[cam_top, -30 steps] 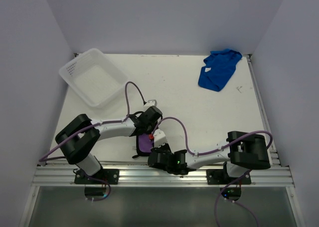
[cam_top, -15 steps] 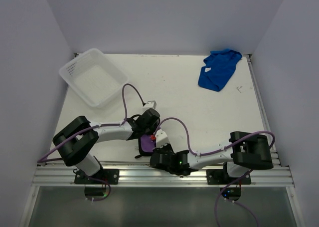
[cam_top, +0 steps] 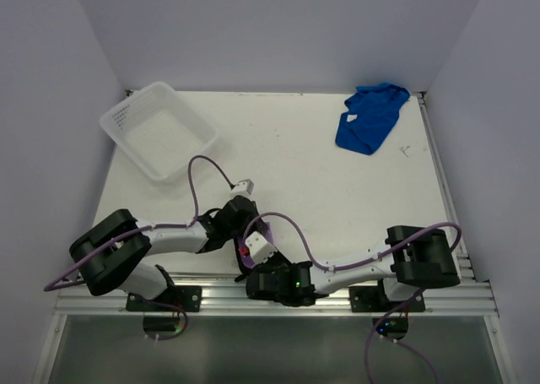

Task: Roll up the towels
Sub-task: Roll the towel

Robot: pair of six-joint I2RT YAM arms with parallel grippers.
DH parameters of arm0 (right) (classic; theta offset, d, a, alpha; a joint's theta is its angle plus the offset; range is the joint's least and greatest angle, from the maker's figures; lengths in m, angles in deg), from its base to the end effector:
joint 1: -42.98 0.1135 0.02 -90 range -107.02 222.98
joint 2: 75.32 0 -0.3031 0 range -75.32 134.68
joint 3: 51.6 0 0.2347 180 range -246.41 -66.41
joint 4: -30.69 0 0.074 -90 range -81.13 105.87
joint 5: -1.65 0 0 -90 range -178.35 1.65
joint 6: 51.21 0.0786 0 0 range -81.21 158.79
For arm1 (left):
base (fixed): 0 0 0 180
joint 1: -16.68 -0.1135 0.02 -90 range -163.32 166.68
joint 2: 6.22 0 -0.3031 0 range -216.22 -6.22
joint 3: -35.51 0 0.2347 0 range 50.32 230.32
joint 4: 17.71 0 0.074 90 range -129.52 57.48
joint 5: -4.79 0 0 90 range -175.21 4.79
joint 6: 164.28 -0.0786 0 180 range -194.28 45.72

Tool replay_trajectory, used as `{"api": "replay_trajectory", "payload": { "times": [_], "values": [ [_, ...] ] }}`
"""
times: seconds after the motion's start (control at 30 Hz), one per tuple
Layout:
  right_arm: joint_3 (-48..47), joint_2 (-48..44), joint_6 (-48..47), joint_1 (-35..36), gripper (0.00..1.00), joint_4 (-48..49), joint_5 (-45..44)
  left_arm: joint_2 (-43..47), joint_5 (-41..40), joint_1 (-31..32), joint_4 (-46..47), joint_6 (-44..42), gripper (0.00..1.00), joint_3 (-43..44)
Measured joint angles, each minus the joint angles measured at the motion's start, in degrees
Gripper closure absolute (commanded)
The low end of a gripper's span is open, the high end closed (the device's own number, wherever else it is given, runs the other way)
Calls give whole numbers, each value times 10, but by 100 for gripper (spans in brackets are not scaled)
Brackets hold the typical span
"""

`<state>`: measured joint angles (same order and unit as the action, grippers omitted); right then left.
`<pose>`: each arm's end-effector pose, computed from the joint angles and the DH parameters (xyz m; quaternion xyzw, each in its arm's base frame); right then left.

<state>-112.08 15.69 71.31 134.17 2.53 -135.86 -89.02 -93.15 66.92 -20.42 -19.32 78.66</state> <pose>0.0519 0.2947 0.1887 -0.3370 0.8216 0.0348 0.4585 0.1842 -0.2044 0.1621 -0.0655 0.9107 -0.2816 0.2950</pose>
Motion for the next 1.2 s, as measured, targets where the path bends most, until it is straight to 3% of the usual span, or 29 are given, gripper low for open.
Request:
{"api": "replay_trajectory", "payload": {
  "times": [0.33, 0.67, 0.7, 0.73, 0.77, 0.83, 0.97, 1.2],
  "values": [
    [-150, 162, -66, 73, 100, -146, -94, 97, 61, -49, 13, 0, 100, -82],
    [-233, 243, -117, 98, 100, -234, -143, 159, 95, -84, 5, -8, 100, -113],
    [-236, 250, -122, 101, 100, -240, -146, 161, 97, -85, 3, -8, 98, -115],
    [-236, 254, -125, 104, 100, -246, -148, 163, 101, -85, 1, -8, 90, -115],
    [-236, 257, -127, 107, 100, -253, -150, 165, 104, -85, -2, -12, 66, -115],
    [-236, 261, -129, 113, 100, -270, -146, 168, 91, -91, -10, -24, 51, -109],
    [-243, 273, -133, 134, 100, -297, -144, 168, 66, -110, -48, -41, 44, -64],
    [-255, 287, -146, 140, 100, -310, -145, 168, 63, -110, -118, -74, 42, 20]
  ]
}}
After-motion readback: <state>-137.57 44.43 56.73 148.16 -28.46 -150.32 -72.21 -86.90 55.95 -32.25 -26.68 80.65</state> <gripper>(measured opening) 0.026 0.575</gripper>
